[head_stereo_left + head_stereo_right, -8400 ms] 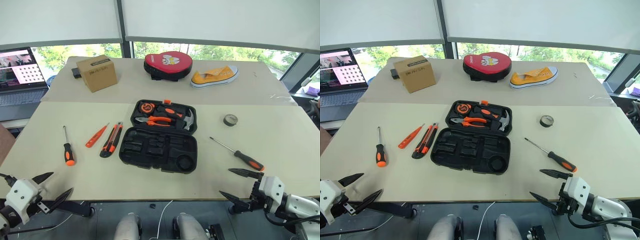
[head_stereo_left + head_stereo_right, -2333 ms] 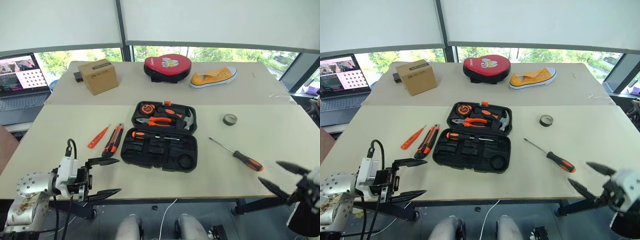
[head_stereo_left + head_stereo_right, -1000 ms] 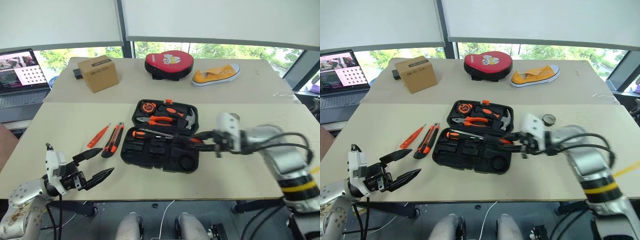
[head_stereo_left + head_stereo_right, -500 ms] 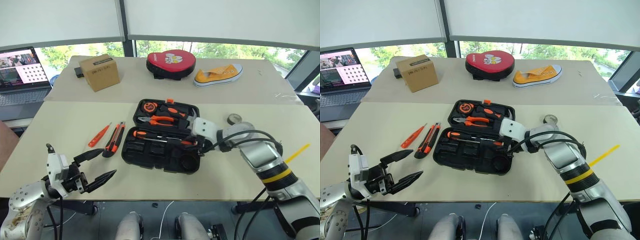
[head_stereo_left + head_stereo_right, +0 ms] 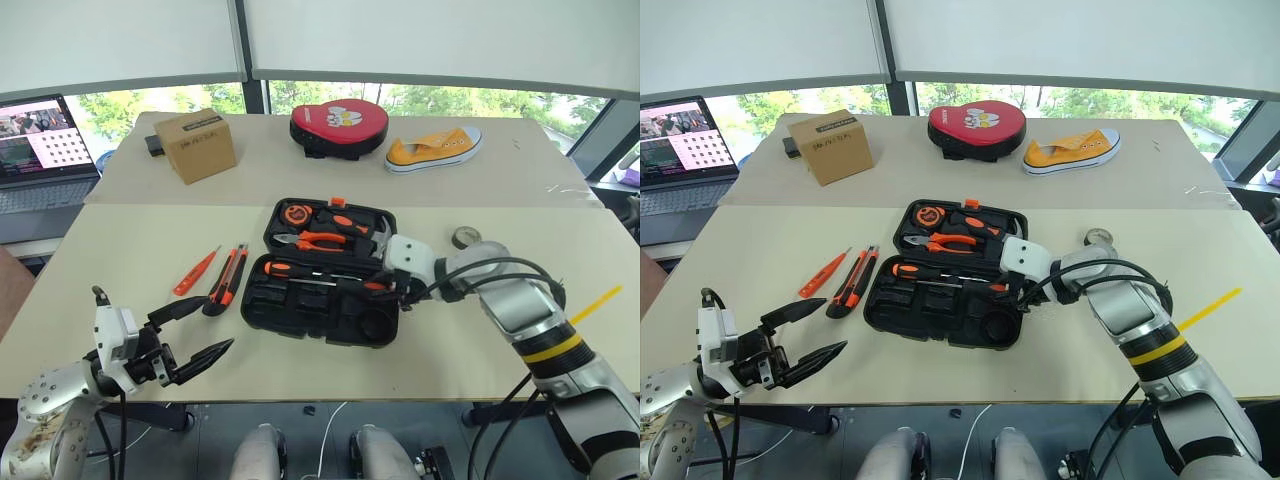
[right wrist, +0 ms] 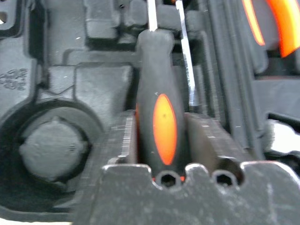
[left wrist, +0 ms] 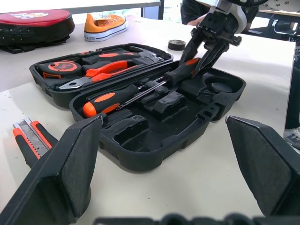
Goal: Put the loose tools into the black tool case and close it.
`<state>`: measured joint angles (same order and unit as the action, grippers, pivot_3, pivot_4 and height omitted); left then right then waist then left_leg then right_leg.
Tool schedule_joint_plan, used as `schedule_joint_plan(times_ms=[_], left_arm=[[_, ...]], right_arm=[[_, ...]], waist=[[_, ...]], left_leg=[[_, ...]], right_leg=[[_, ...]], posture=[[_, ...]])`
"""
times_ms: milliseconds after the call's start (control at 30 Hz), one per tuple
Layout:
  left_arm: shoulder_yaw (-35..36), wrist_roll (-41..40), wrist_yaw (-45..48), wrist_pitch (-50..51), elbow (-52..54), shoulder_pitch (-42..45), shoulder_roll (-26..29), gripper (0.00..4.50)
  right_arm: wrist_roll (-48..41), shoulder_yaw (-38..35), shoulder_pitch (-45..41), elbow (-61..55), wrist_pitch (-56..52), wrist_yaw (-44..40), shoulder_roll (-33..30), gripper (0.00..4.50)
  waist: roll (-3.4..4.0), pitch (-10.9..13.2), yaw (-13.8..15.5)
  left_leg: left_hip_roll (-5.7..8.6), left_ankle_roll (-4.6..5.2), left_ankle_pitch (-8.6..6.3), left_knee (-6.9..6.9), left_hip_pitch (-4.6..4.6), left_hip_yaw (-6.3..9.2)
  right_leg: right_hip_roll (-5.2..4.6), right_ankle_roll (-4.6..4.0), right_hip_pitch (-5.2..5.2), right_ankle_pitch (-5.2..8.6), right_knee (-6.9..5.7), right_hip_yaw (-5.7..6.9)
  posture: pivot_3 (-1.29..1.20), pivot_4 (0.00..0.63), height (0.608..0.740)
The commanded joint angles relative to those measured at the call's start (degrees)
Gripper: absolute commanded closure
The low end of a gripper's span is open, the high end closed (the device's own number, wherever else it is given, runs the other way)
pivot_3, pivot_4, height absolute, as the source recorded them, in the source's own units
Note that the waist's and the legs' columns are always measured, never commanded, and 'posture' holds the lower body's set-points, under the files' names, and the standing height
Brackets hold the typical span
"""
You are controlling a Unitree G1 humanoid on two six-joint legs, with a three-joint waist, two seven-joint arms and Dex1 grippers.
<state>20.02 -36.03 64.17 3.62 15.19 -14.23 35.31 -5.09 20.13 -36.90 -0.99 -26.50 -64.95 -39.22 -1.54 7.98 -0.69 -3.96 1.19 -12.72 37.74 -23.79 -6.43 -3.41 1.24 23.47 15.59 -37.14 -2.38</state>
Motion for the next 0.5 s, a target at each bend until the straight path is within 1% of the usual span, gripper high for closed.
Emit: schedule_joint_plan(times_ms=[33,133,200,233,300,400,467,500], left_arm=[[0.76,-0.21,-0.69,-0.33,2.10,-0.05,0.49,0.00],[0.89,-0.09,-1.38,-0.25,1.82,0.27,0.50,0.00],[0.65,0.27,-1.95,-0.36,1.47,0.75,0.40,0.00],[0.48,0.38,-2.16,-0.38,1.39,0.96,0.34,0.00],[0.13,0.56,-2.52,-0.40,1.28,1.32,0.23,0.00],[-0.58,1.00,-2.99,-0.23,1.54,1.28,0.07,0.00],[-0.77,1.32,-3.42,0.02,1.64,1.11,0.15,0.00],[-0.81,1.48,-3.64,0.15,1.69,0.92,0.23,0.00]], right_arm=[[-6.13,-6.05,-1.39,-2.31,1.31,-4.02,-0.89,1.22],[-9.86,-8.66,-0.78,-1.89,2.75,-6.37,-0.50,1.22],[-10.02,-9.18,0.25,-0.75,5.36,-5.25,1.45,1.79],[-9.97,-9.17,0.76,-0.30,5.35,-4.08,2.65,1.96],[-9.28,-8.60,1.41,0.84,6.43,-2.38,4.78,2.67],[-5.71,-6.23,1.66,4.33,9.31,0.96,8.15,3.74],[-3.71,-5.00,1.45,6.54,10.73,2.33,9.53,4.31],[-2.91,-4.27,1.35,7.42,11.31,2.41,9.89,4.41]], waist=[[-0.01,0.01,0.00],[-0.01,0.01,0.03],[-0.02,0.01,0.01],[-0.02,0.01,0.00],[-0.03,0.00,-0.03],[-0.03,0.00,-0.15],[-0.03,0.00,-0.15],[-0.03,0.00,-0.13]], left_leg=[[0.00,0.00,0.00,0.00,0.00,0.00],[0.00,0.00,0.00,0.00,0.00,0.00],[0.00,0.00,0.00,0.00,0.01,0.01],[0.00,0.00,0.00,0.00,0.01,0.01],[-0.01,0.00,0.00,0.00,0.03,0.02],[-0.01,0.00,0.00,0.00,0.02,0.00],[-0.01,0.00,0.00,0.00,0.02,-0.02],[0.00,0.00,0.00,0.00,0.02,-0.02]], right_leg=[[0.00,0.00,0.00,0.00,0.00,0.00],[-0.01,0.01,-0.01,-0.01,0.00,-0.01],[0.00,0.02,-0.04,-0.01,0.01,0.00],[0.00,0.02,-0.04,-0.01,0.01,0.01],[0.02,0.02,-0.04,-0.01,-0.01,0.01],[0.02,0.02,-0.03,-0.01,-0.02,0.00],[0.02,0.02,-0.02,-0.01,-0.03,-0.02],[0.02,0.02,-0.01,-0.01,-0.03,-0.01]], posture=[[0.00,0.150,0.740],[0.00,0.150,0.740],[0.00,0.150,0.740],[0.00,0.150,0.740],[0.00,0.150,0.740],[0.00,0.150,0.740],[0.00,0.150,0.740],[0.00,0.150,0.740]])
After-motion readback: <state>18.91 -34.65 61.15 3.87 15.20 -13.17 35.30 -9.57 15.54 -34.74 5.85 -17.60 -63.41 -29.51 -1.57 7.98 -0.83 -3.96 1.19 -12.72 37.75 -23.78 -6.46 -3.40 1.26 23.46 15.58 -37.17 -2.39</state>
